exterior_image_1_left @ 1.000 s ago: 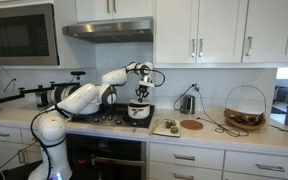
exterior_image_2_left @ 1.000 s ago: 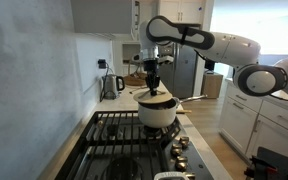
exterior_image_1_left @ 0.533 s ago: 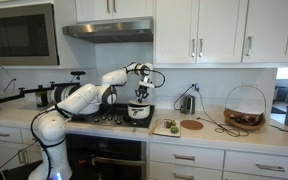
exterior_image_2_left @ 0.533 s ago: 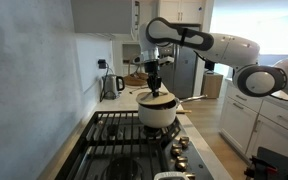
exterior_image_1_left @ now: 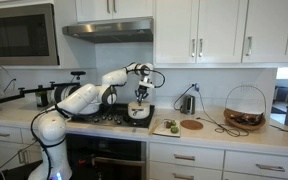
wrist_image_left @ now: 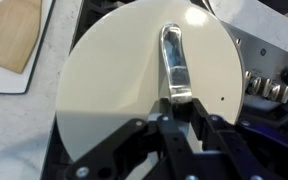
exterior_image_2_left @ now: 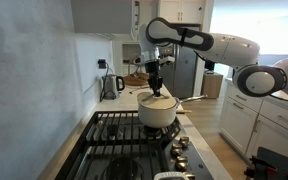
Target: Pick the lid on the stove and put it on the uncovered pot
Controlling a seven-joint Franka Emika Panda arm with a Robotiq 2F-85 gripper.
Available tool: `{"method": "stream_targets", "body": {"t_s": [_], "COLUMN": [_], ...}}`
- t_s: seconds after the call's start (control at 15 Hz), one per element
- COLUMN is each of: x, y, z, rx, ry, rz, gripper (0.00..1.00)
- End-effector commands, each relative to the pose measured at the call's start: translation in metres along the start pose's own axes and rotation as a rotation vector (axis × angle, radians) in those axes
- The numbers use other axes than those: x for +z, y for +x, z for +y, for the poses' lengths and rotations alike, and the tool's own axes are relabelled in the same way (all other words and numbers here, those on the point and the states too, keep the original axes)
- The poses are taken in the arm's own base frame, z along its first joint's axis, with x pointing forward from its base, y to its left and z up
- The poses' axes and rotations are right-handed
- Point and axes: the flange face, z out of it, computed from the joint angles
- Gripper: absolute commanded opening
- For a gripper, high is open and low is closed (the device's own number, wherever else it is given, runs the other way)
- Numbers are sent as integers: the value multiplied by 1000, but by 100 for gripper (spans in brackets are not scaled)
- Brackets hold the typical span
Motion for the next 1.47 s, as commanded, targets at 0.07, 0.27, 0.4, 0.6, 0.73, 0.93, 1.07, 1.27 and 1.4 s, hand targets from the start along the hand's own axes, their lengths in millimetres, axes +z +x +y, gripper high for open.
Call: {"method": "stream_targets", "body": {"t_s": [0.07, 0.27, 0.4, 0.6, 0.73, 0.93, 1.07, 1.27, 1.4], "x": [-9, -9, -10, -10, -12, -15, -17, -25, -36], "y": [-6, -5, -6, -7, -8, -9, -10, -11, -13], "z": [-7, -8, -8, -9, -10, -12, -13, -17, -21], "rx": [-9, -8, -8, -3, -4, -4, -3, -6, -6], "ry": [3, 2, 5, 9, 14, 18, 15, -2, -24], "rz": [-20, -19, -16, -18, -19, -18, -15, -6, 5], "gripper": [6, 6, 6, 50, 58, 79, 95, 100, 100]}}
